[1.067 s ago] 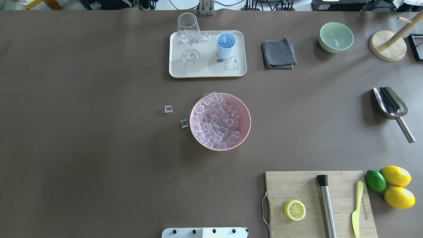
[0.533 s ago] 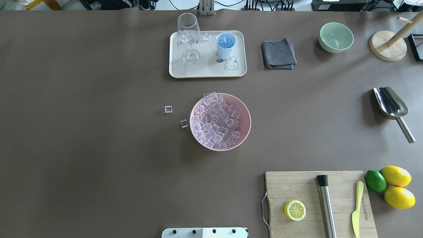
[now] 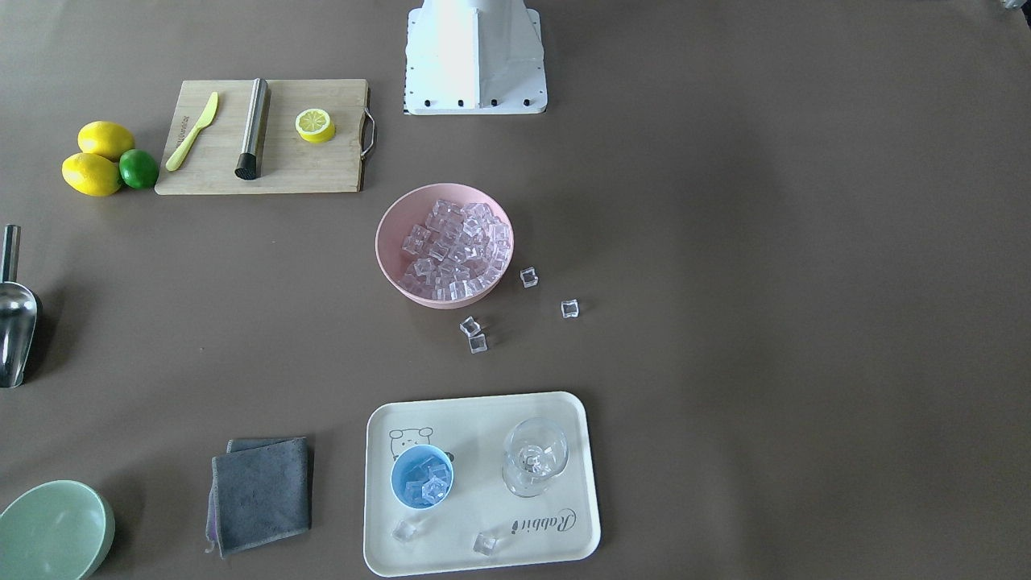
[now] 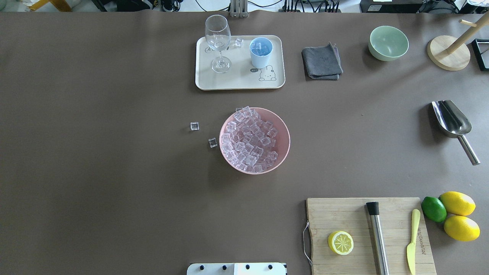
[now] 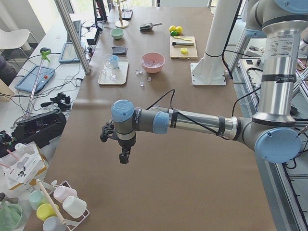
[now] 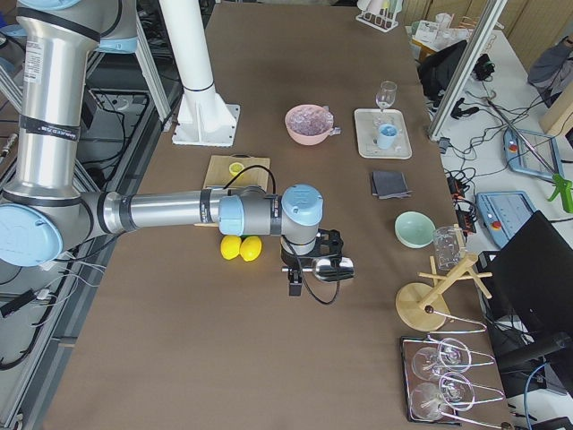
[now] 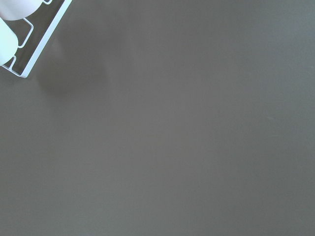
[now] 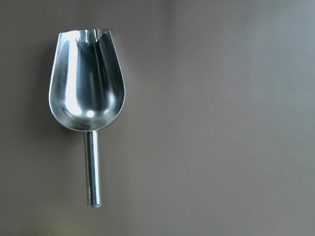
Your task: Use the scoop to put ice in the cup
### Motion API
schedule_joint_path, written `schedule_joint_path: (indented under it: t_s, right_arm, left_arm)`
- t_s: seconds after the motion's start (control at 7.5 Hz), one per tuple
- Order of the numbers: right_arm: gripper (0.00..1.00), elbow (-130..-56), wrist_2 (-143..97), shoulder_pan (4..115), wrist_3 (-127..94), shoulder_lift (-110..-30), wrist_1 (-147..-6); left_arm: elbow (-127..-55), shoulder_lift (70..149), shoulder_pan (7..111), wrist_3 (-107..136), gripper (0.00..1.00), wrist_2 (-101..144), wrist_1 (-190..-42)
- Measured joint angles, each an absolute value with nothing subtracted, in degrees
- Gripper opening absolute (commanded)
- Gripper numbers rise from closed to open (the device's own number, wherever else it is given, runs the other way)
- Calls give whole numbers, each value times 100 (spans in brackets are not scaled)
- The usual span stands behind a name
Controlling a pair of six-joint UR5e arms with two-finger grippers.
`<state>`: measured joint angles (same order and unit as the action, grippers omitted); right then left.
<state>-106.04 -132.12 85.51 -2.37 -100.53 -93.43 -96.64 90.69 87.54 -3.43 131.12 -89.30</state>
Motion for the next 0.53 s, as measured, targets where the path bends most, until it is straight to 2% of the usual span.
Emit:
schedule_joint_path:
  t_s: [0.53]
  right_arm:
    - [99,-10600,-13201,8552,-237,-10054,-9343]
  left_arm:
    - [-9666,9038,8793,-369,99,13105,-8938]
